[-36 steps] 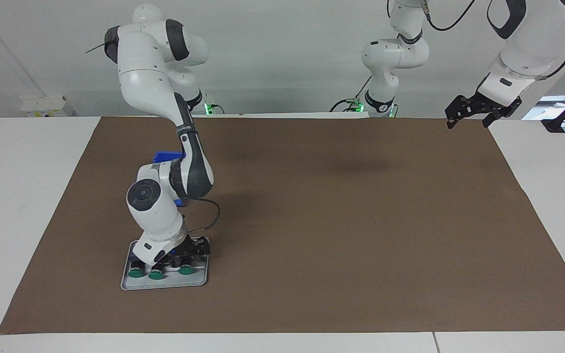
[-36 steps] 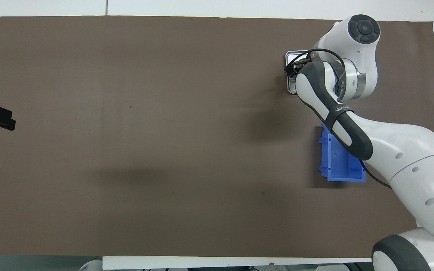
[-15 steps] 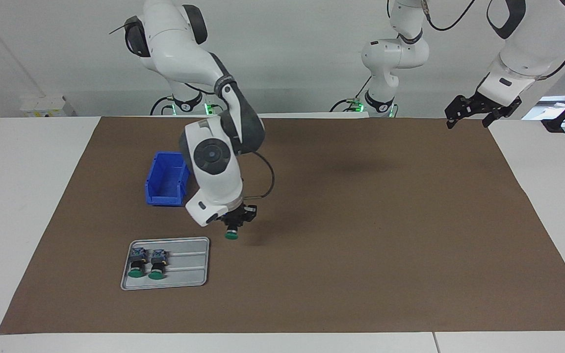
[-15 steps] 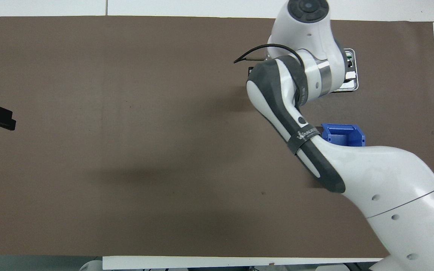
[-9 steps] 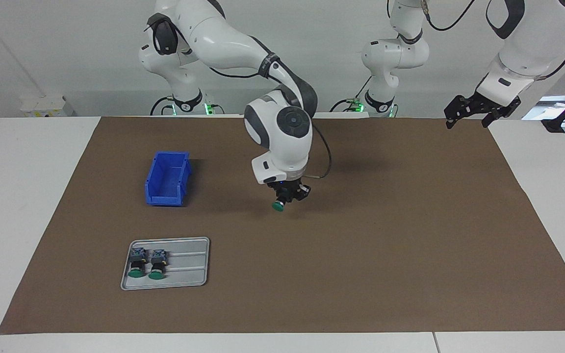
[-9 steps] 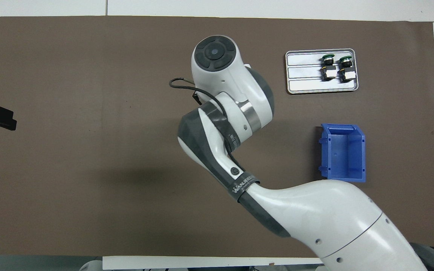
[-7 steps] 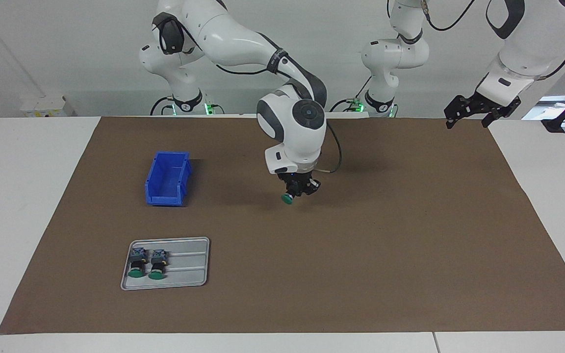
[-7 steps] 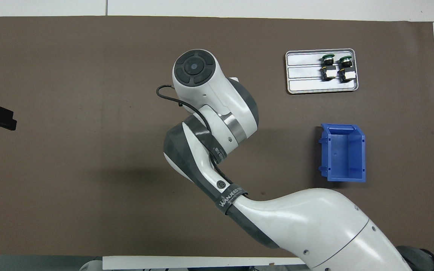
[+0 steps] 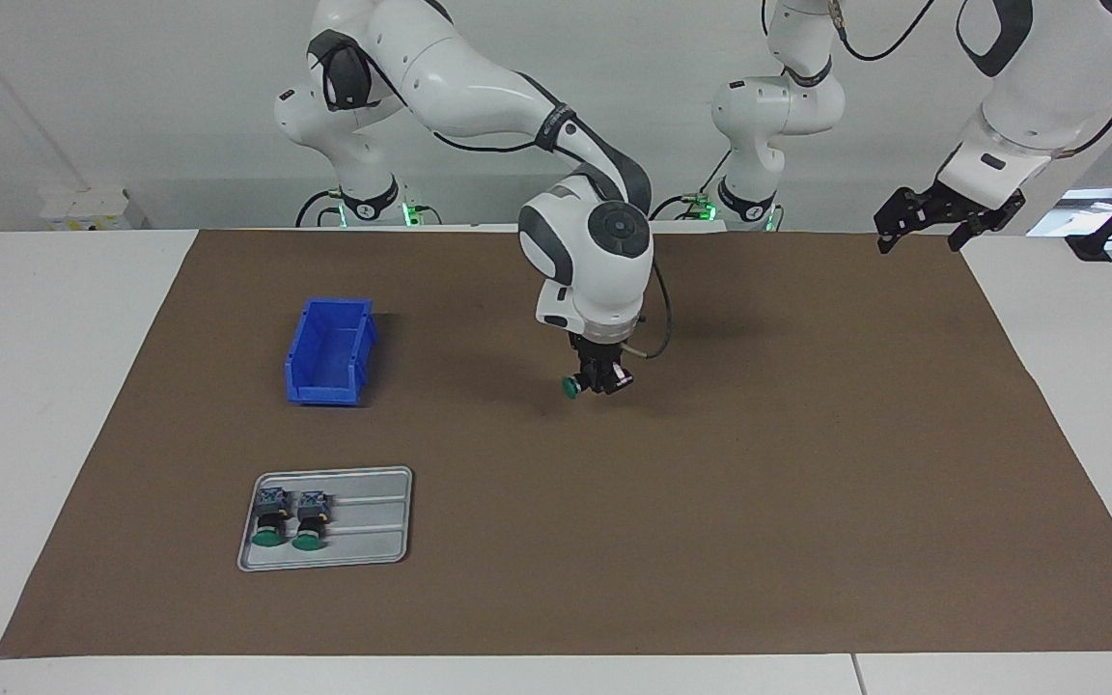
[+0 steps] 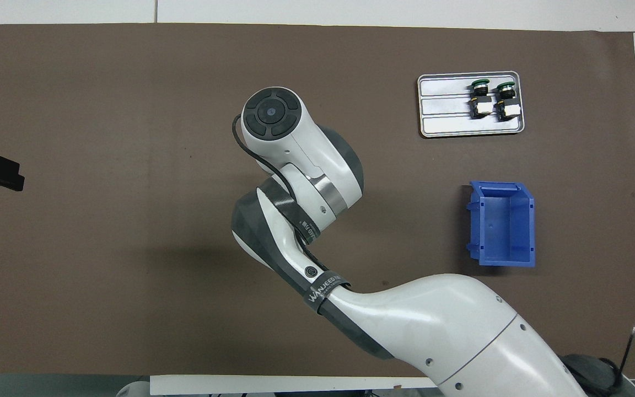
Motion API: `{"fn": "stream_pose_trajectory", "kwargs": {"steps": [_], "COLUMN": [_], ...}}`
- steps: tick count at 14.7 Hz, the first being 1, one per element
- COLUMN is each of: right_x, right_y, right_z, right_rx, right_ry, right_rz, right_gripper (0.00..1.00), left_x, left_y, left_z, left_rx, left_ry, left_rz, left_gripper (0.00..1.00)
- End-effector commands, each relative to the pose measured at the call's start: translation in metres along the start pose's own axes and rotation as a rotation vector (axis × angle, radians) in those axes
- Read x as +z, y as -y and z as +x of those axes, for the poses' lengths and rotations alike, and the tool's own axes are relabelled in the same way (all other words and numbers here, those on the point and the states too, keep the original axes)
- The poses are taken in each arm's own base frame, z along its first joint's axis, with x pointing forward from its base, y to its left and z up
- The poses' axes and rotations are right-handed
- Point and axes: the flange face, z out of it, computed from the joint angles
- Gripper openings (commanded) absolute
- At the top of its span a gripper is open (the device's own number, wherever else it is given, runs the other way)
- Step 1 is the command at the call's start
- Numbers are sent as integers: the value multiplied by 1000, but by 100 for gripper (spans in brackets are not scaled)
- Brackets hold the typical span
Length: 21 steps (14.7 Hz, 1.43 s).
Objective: Place and press button with both arms
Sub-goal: 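Carry the object with the right gripper to the table center and lower it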
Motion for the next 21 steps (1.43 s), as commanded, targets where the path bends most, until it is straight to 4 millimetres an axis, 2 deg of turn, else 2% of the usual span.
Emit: {"fn": "stream_pose_trajectory", "kwargs": {"steps": [1, 7, 10, 12, 13, 16, 18, 20, 21], "right_x": [9, 43, 49, 51, 51, 72, 72, 70, 67], "right_y": [11, 0, 0, 0, 0, -8, -11, -11, -11], "right_z": [-6, -4, -7, -7, -6, -9, -16, -15, -16], "right_rx": [322, 268, 264, 262, 265, 256, 243, 241, 209], "right_ry": [57, 34, 34, 35, 39, 36, 35, 33, 31], "right_rz": [68, 55, 54, 56, 62, 55, 55, 54, 57], "right_gripper": [22, 22, 22, 38, 40, 41, 44, 63, 84], "left_x": [-1, -1, -1, -1, -1, 0, 0, 0, 0], "left_y": [-1, -1, -1, 0, 0, -1, -1, -1, -1], "left_z": [-9, -9, -9, -9, -10, -10, -10, -10, -10], "left_rx": [9, 8, 6, 3, 1, -5, -6, -6, -6], "left_ry": [-6, -5, -3, -3, 0, 3, 3, 5, 5], "left_rz": [13, 13, 11, 12, 12, 12, 11, 12, 11], "left_gripper": [100, 100, 100, 100, 100, 100, 100, 100, 100]}}
